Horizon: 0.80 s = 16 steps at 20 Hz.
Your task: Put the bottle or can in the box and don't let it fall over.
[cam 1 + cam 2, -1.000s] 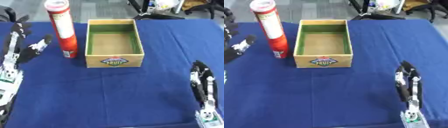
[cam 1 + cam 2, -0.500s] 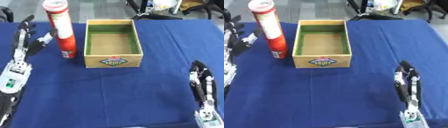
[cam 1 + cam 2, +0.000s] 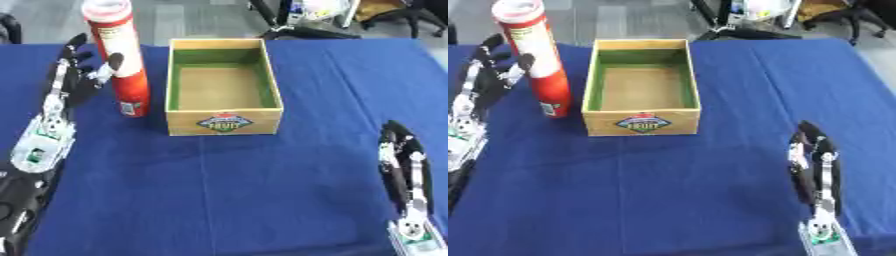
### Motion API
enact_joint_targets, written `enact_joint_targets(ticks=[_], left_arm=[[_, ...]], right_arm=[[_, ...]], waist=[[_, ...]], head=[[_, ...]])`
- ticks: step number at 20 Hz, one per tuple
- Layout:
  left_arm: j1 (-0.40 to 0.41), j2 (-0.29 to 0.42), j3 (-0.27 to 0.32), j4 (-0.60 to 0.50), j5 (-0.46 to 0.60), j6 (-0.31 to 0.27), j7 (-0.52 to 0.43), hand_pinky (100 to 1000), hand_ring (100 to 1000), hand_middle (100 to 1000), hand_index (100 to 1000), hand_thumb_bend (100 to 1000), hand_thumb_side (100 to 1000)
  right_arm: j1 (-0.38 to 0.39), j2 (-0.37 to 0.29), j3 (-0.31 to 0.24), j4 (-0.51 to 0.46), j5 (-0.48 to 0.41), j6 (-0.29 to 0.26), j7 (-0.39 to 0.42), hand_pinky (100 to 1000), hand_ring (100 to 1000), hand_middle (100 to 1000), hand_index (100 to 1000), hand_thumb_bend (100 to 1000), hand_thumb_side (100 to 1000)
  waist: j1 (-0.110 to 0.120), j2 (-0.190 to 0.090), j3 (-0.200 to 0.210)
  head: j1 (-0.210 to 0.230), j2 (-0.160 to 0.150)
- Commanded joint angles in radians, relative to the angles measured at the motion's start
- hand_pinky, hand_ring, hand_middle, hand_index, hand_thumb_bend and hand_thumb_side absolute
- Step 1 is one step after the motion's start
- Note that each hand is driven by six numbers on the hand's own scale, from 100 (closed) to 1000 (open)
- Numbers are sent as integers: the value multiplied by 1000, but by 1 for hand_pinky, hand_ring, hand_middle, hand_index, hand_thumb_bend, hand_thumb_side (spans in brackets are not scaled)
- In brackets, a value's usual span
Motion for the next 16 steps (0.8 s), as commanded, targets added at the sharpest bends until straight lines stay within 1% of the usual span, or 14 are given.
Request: enact_joint_targets(ticks=[1,8,16], left_arm=[[-34,9,-4,11,49,-14,-21,854,900,949,971,716,588],[-65,9,-13,66,108,-34,-51,838,889,941,971,706,575],[-93,13,-15,122,108,-48,-65,844,891,933,971,699,577]], right_arm=[[-10,-7,2,-10,-6,-1,3,761,822,776,853,100,808],[-13,-6,4,-9,-10,-2,6,761,821,776,852,100,814],[-16,-4,7,-10,-13,-4,9,761,821,775,849,100,818]], waist=[[1,-10,-4],[0,-9,-11],[-2,-6,-18]], head=[[4,-16],[5,-17],[5,-18]])
